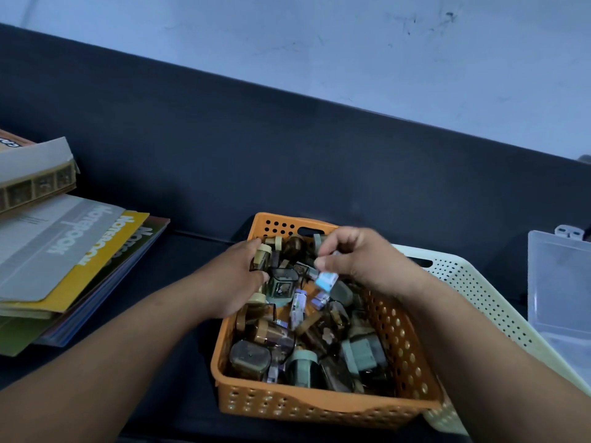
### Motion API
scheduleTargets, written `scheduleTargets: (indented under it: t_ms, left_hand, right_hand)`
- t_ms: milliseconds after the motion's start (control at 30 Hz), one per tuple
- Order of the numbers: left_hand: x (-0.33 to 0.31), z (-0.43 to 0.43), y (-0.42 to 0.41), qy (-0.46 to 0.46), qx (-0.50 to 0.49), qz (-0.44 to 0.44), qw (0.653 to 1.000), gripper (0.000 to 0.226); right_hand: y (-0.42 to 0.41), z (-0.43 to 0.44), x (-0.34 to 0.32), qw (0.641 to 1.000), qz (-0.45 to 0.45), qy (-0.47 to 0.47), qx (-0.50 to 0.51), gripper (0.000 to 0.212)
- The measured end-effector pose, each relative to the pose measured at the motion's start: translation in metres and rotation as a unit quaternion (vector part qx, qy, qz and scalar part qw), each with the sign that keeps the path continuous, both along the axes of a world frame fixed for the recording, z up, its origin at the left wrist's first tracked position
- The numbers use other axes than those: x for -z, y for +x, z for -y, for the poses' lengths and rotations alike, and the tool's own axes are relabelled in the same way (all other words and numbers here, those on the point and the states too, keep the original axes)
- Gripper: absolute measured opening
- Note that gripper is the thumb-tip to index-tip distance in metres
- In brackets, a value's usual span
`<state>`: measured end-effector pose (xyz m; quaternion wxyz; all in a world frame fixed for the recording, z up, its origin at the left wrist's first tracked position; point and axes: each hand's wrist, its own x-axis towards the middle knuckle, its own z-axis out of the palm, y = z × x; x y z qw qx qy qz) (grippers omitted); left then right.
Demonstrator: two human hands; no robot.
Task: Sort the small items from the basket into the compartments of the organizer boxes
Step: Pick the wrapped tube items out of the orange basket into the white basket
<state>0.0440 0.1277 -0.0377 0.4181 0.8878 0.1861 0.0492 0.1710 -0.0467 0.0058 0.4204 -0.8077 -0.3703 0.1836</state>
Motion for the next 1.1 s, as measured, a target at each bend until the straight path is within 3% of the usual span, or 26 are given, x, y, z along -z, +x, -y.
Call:
scheduleTargets:
  t_ms: [100, 200, 300, 400, 500, 600, 700, 800, 867, 1000, 1100]
  left_hand:
    - [0.001, -0.002, 0.001, -0.008, -0.006, -0.003, 1.0, 0.067]
    - [0.001, -0.002, 0.002, -0.013, -0.006, -0.004, 1.0, 0.068]
    - [-0.001, 0.0, 0.002, -0.004, -0.004, -0.002, 1.0, 0.067]
    - [-0.001, 0.001, 0.002, 0.004, -0.002, -0.003, 1.0, 0.067]
    - [-0.001, 0.0, 0.002, 0.001, -0.003, -0.008, 1.0, 0.068]
    - [-0.002, 0.0, 0.001, -0.007, -0.005, -0.007, 1.0, 0.068]
    - [-0.003, 0.001, 0.0, -0.002, -0.004, 0.001, 1.0, 0.067]
    - [-0.003, 0.001, -0.002, 0.008, 0.0, -0.004, 1.0, 0.067]
    - [-0.003, 0.001, -0.002, 0.005, 0.002, -0.006, 1.0, 0.067]
    - [-0.001, 0.0, -0.003, -0.003, 0.006, -0.004, 1.0, 0.067]
    - [-0.001, -0.001, -0.003, -0.007, 0.008, -0.004, 1.0, 0.066]
  right_hand:
    - [0.011, 0.021, -0.005, 0.991, 0.008, 0.098, 0.089, 0.013]
    - [0.026, 0.047, -0.004, 0.971, 0.04, 0.133, 0.196, 0.016]
    - [0.038, 0.071, 0.0, 0.954, 0.075, 0.076, 0.279, 0.015]
    - [0.033, 0.075, 0.003, 0.944, 0.144, -0.006, 0.297, 0.012]
    - [0.008, 0.05, -0.001, 0.963, 0.185, -0.024, 0.193, 0.013]
    - [-0.021, 0.019, 0.0, 0.985, 0.143, -0.1, 0.0, 0.012]
    - [-0.028, -0.009, 0.01, 0.948, 0.17, -0.243, -0.113, 0.019]
    - [-0.02, -0.031, 0.018, 0.889, 0.25, -0.355, -0.145, 0.036]
    - [-0.012, -0.038, 0.021, 0.871, 0.248, -0.392, -0.163, 0.045]
    - [-0.004, -0.033, 0.026, 0.87, 0.226, -0.398, -0.183, 0.054]
    - [-0.005, -0.028, 0.03, 0.883, 0.226, -0.373, -0.174, 0.049]
